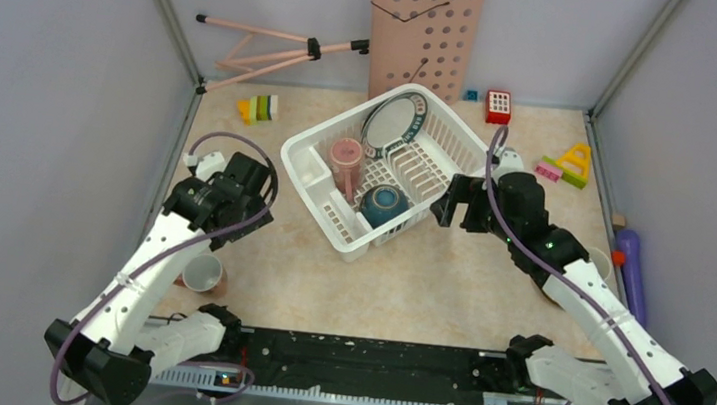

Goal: Load the mixed dishes into the dish rack

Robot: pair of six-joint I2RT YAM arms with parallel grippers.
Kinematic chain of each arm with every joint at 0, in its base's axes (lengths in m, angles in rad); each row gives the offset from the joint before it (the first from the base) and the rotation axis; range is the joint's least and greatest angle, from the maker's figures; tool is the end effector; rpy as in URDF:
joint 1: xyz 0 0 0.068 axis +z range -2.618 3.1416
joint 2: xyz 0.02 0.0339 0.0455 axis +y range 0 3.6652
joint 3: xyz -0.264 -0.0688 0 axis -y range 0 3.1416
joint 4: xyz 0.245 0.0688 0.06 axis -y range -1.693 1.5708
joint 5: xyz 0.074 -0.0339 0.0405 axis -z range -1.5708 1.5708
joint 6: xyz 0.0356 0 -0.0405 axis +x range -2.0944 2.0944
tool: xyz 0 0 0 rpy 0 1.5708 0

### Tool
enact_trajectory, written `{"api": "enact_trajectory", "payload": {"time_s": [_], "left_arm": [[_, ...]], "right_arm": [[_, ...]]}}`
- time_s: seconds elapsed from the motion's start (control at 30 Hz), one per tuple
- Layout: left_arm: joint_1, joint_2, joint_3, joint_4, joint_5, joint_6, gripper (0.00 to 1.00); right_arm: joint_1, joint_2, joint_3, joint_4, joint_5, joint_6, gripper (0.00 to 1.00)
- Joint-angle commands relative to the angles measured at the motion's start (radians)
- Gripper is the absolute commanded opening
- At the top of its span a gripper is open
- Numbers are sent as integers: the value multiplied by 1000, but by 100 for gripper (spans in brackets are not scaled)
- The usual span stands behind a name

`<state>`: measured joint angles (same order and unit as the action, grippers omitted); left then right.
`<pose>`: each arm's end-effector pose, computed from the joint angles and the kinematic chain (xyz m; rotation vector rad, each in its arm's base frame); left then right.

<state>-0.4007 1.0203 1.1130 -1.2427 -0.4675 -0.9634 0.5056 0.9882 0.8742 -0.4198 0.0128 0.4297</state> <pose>0.1568 -0.0490 0.3244 -0.8243 2.3898 0.1268 0.1921 0.1058 0.3099 -0.0738 2.1513 0.5413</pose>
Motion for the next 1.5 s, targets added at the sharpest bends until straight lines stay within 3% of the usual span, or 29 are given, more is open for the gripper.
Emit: {"api": "enact_trajectory", "payload": {"time_s": [0.0, 0.17, 0.4, 0.63, 0.9, 1.07, 1.3, 1.47], "left_arm": [[6, -17, -2, -50, -29, -71, 80], [38, -28, -36, -113, -129, -154, 78], [249, -103, -230, 246, -39, 72, 73], [363, -4, -318, 447, -16, 125, 68], [371, -17, -294, 355, -47, 47, 68], [371, -87, -188, 273, -30, 40, 68], [371, -44, -83, -7, 1, -74, 70], [371, -44, -156, 33, 67, -89, 70]], "right_arm": [[-2, -34, -13, 86, -49, 12, 96], [-3, -39, -28, 90, -70, 26, 96], [-3, -41, -31, 115, -112, 28, 96], [-2, -48, -7, 93, -120, 9, 96], [-2, -38, -10, 93, -104, -1, 96], [-3, -11, -4, 110, -120, 0, 96], [-2, -4, -15, 120, -104, 4, 96], [-2, -5, -28, 133, -119, 7, 96]]}}
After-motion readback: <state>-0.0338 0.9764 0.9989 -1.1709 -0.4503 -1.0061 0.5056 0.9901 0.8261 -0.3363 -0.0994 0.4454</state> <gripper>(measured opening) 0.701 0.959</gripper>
